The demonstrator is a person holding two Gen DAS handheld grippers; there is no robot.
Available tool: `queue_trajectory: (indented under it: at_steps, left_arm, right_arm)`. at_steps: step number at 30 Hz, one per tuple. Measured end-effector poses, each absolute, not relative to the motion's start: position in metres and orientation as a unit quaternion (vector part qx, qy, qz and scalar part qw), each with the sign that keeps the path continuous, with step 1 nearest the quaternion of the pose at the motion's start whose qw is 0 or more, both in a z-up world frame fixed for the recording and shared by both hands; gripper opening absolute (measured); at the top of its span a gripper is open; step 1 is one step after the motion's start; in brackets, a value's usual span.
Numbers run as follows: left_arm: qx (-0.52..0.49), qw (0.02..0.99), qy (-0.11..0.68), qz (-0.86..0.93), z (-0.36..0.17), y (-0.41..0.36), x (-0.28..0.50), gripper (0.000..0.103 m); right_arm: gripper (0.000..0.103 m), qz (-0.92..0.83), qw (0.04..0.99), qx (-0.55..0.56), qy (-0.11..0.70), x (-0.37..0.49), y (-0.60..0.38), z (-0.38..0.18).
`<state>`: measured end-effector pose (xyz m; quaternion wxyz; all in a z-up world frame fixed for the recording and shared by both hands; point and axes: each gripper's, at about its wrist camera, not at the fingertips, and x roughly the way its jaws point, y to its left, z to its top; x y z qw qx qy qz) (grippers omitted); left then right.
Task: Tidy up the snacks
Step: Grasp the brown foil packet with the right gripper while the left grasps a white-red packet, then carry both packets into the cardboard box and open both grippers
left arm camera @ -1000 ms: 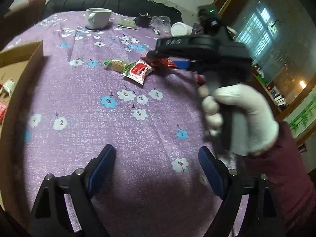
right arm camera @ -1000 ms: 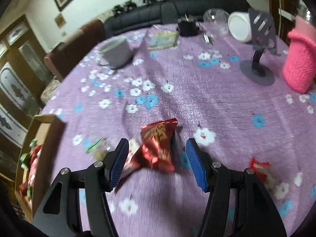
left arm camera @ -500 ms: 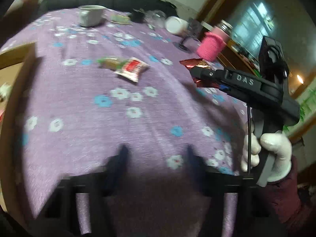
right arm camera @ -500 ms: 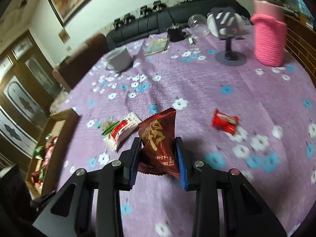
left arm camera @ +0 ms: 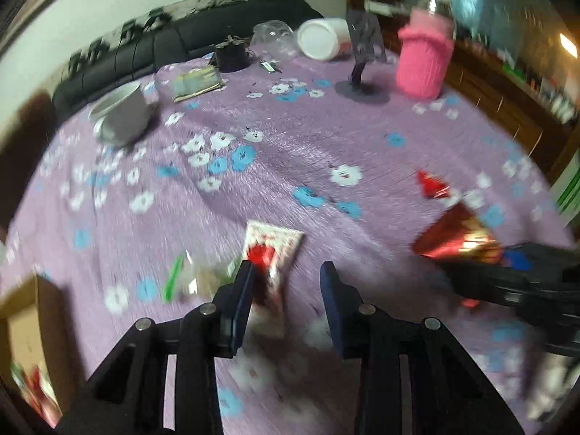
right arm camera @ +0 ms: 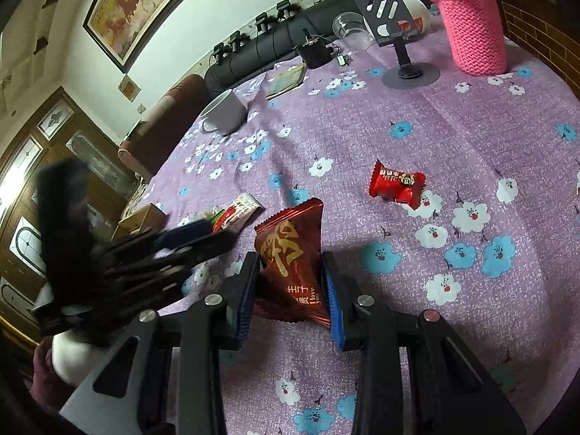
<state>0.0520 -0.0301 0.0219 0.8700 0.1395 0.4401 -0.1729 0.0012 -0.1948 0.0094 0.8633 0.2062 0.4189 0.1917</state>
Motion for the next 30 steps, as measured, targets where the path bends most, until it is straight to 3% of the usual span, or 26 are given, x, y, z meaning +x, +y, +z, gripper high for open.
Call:
queue_trajectory:
  at_steps: [3,4,9,13,30]
  left_arm:
    - [0.186,0.858,0.447,-0.172,0.017,-0.036,0.062,0.037]
    - [0.198,0.852,0.454,-0.171,0.016,-0.037,0.066,0.044]
    - [0.164,0.842,0.478,-0.19,0.016,-0.027,0.079,0.044]
    - [0.154,0.835,0.485,-0.212,0.018,-0.026,0.069,0.023]
    - [-0.065,0.891,0.363,-0.266,0.079,0.037,-0.084,0.022]
  right_arm:
    - [0.036,0.188,0.86,0.212,0.426,0.004,-0.198,0.007]
    - [0.036,0.186,0.857,0.215,0.43,0.005,-0.199,0.005]
    - [0.036,0.181,0.848,0.236,0.44,0.009,-0.205,-0.001]
    - [0.036,0.179,0.851,0.232,0.436,0.008,-0.205,0.0]
    - [0.036,0.135,0.893,0.177,0.39,-0.005,-0.193,0.011]
